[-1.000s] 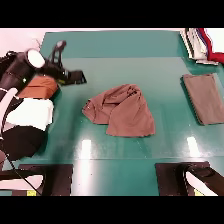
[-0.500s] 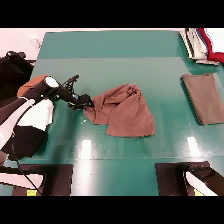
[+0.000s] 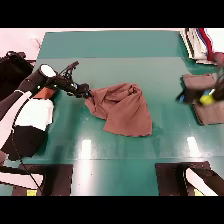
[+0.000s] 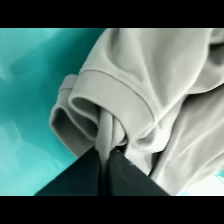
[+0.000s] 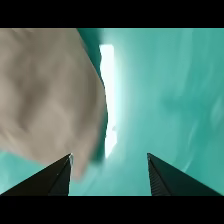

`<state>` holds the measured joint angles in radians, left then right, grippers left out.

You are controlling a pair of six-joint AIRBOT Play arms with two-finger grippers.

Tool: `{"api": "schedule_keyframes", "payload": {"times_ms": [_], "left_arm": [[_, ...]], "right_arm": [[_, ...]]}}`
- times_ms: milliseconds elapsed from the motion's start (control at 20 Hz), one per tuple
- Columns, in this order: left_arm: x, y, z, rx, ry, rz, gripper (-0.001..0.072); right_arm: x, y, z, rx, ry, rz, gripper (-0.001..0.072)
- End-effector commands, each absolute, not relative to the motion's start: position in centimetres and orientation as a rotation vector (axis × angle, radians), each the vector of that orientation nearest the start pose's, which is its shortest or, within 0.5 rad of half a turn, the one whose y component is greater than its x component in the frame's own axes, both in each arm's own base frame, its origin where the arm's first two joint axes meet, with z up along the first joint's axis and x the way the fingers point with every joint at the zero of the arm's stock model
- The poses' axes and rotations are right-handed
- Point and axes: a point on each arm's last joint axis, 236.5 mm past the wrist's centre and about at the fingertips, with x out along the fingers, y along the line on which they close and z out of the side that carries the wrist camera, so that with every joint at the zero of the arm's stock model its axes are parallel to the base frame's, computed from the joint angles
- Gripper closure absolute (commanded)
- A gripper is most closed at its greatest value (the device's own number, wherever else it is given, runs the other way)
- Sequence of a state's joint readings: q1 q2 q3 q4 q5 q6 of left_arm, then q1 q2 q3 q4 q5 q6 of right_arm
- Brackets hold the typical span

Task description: Fold the shirts.

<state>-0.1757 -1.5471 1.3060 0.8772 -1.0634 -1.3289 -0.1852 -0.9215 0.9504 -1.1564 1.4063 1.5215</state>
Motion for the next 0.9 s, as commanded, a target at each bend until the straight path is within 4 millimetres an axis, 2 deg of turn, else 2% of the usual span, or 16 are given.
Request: {"api": "schedule_keyframes", "payload": {"times_ms": [0, 100, 200, 350, 450, 550, 600, 700, 750, 850], "left_arm": [[43.3, -20.7, 1.4, -0.346, 1.192, -0.591, 0.0681], [43.3, -20.7, 1.4, -0.346, 1.192, -0.591, 0.0681], [43.3, -20.7, 1.5, -0.346, 1.191, -0.591, 0.0682], [43.3, -20.7, 1.4, -0.346, 1.193, -0.591, 0.0681], [43.1, -20.7, 1.4, -0.346, 1.198, -0.594, 0.0681], [43.0, -20.7, 1.4, -0.345, 1.202, -0.597, 0.0681], [43.0, -20.5, 1.6, -0.336, 1.204, -0.596, 0.0682], [43.0, -19.8, 3.3, -0.29, 1.2, -0.611, 0.0682], [43.3, -19.2, 5.2, -0.256, 1.162, -0.609, 0.0682], [44.5, -17.2, 12.0, -0.163, 0.987, -0.574, 0.0682]], "right_arm": [[21.9, 8.3, -4.4, 0.76, 1.531, 0.236, 0.0203], [21.8, 11.0, -6.5, 0.869, 1.53, 0.272, 0.0204], [22.8, 13.3, -7.1, 0.904, 1.515, 0.315, 0.0213], [24.1, 16.3, -7.4, 0.801, 1.547, 0.393, 0.0233], [25.2, 18.0, -7.8, 0.722, 1.559, 0.43, 0.0288], [25.8, 18.7, -8.7, 0.606, 1.579, 0.456, 0.0698], [26.1, 18.7, -8.6, 0.57, 1.588, 0.462, 0.0695], [27.2, 18.0, -6.8, 0.492, 1.577, 0.492, 0.0695], [28.1, 16.9, -5.0, 0.432, 1.539, 0.496, 0.0695], [30.7, 13.0, 0.8, 0.307, 1.396, 0.452, 0.0696]]}}
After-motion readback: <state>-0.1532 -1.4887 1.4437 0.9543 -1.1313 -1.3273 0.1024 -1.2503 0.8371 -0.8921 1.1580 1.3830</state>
